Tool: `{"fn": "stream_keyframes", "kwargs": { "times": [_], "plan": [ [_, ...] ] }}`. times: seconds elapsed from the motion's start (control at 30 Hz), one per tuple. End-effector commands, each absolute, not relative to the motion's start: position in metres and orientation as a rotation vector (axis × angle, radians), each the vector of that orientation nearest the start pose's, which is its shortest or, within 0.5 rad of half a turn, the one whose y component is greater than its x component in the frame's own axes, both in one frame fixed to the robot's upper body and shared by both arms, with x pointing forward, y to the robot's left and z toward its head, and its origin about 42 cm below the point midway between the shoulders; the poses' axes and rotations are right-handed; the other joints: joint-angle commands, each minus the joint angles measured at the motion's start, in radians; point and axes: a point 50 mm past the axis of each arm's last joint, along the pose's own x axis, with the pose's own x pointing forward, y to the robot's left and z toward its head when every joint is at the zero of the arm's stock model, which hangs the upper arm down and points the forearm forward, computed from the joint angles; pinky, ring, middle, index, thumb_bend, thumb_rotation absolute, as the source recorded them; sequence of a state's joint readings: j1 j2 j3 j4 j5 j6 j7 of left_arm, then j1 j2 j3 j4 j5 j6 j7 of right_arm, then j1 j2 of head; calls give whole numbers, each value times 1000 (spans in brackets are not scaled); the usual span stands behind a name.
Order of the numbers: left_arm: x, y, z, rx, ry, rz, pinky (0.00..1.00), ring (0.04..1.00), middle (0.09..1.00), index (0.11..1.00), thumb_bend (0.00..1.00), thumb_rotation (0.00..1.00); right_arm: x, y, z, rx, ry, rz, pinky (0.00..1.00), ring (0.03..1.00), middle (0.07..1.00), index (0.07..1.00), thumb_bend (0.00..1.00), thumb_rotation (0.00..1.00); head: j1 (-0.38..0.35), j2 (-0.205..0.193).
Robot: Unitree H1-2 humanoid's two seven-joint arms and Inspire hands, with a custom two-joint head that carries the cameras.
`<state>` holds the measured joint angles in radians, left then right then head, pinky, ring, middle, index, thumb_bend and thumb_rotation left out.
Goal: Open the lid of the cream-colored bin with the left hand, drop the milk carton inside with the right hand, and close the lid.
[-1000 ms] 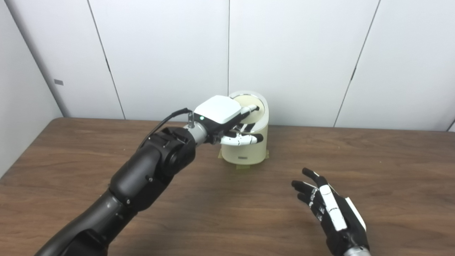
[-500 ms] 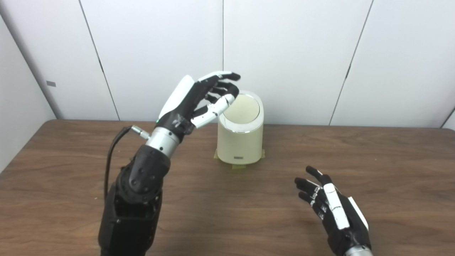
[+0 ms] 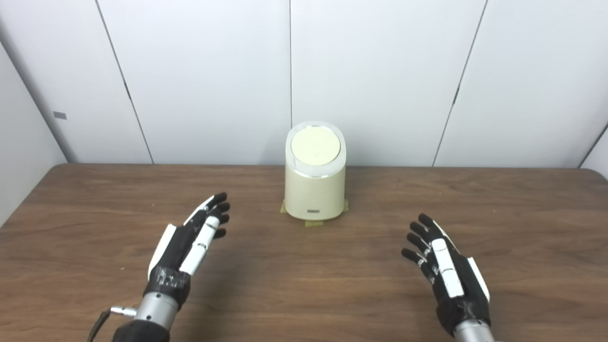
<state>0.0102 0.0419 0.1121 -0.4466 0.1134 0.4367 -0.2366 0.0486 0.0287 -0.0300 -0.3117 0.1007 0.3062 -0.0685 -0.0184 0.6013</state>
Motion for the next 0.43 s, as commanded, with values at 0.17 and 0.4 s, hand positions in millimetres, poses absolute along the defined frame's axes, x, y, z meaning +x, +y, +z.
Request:
{"fn": "stream_keyframes", "kwargs": {
  "times": [0.17, 0.4],
  "plan": [
    [270, 241, 160, -16, -28, -64, 1000, 1000, 1000, 1000, 307, 1000, 294, -219, 154, 103, -70, -69, 928, 980, 957, 960, 604, 935, -5, 1],
    [278, 237, 138, -26, -50, -44, 1000, 1000, 1000, 1000, 342, 1000, 306, -214, 147, 44, -74, -53, 999, 1000, 1000, 983, 659, 996, -1, 5]
  ]
}}
